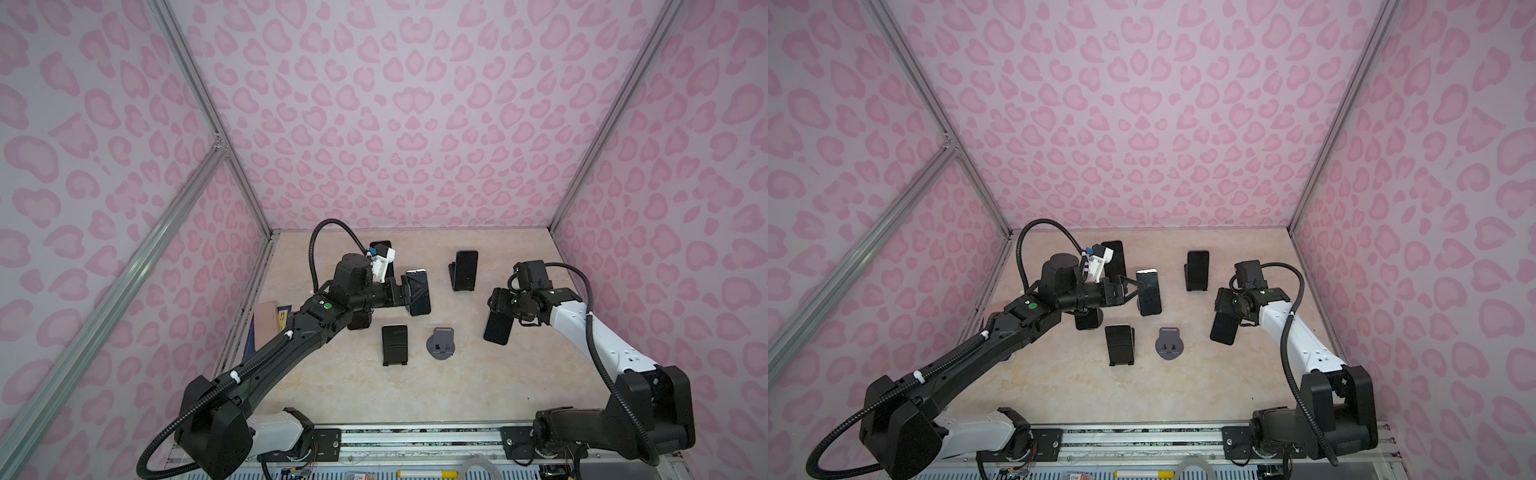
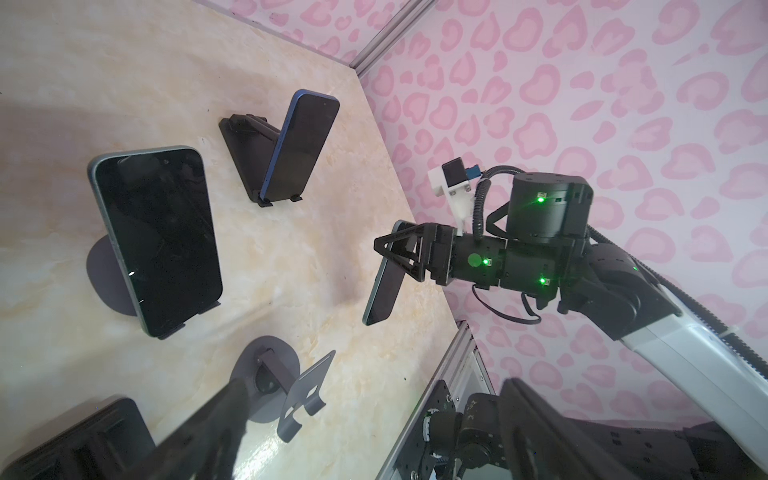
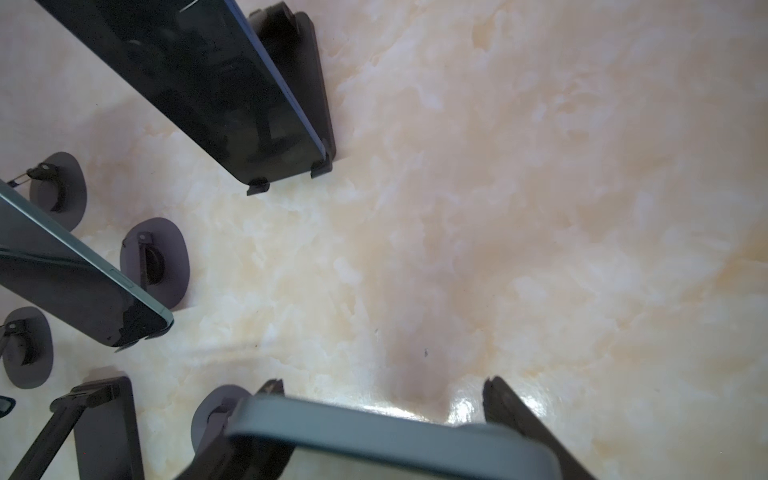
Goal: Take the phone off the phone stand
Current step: 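Carry the held phone away from the stand and lower it toward the table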
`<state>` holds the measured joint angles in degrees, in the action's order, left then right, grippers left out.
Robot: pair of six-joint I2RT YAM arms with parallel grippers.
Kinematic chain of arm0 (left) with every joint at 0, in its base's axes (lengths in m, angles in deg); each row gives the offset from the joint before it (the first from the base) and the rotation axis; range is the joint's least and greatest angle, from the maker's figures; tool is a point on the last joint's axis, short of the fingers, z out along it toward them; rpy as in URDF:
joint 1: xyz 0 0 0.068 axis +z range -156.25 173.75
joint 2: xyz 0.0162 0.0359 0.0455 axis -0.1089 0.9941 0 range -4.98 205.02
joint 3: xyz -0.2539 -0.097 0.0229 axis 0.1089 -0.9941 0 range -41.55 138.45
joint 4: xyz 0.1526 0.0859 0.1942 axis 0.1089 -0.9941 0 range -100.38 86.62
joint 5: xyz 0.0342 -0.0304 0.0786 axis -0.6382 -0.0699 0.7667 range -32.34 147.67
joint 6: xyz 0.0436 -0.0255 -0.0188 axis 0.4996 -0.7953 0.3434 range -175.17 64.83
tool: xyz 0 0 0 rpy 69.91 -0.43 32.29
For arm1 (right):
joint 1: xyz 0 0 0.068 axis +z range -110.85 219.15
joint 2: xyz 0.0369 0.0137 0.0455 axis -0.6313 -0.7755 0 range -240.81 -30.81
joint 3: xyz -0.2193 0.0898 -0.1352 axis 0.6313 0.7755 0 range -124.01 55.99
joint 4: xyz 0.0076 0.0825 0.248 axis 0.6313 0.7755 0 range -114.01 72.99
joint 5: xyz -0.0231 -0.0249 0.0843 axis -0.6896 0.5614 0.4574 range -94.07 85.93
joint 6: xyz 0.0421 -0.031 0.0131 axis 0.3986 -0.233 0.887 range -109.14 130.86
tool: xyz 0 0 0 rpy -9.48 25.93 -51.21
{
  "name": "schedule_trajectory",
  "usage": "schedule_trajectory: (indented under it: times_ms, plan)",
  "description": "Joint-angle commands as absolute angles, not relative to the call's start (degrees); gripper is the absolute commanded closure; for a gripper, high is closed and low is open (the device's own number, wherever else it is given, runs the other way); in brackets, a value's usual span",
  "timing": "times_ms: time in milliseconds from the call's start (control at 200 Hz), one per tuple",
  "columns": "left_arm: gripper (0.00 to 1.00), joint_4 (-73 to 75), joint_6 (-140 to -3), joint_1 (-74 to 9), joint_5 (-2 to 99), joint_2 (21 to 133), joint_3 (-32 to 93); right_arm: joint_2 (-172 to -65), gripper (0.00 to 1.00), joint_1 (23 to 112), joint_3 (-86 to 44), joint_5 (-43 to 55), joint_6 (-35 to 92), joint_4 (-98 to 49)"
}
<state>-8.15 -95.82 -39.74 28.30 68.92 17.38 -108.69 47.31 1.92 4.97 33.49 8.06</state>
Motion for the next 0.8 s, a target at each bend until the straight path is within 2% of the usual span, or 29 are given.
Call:
schedule_trajectory:
  times_ms: [0, 340, 795]
  plan:
    - [0.03, -7.99, -95.25, -39.82, 28.35, 68.22, 17.35, -110.00, 0.34, 47.08, 2.32, 5.77, 32.91, 7.37]
    - [0.03, -8.02, -95.58, -39.80, 27.91, 67.88, 17.33, -116.79, 0.34, 45.45, 0.29, 5.44, 32.28, 8.04]
    - [0.03, -7.94, -95.78, -39.82, 27.70, 67.87, 17.07, -124.50, 0.34, 46.27, -1.40, -1.33, 31.31, 6.51]
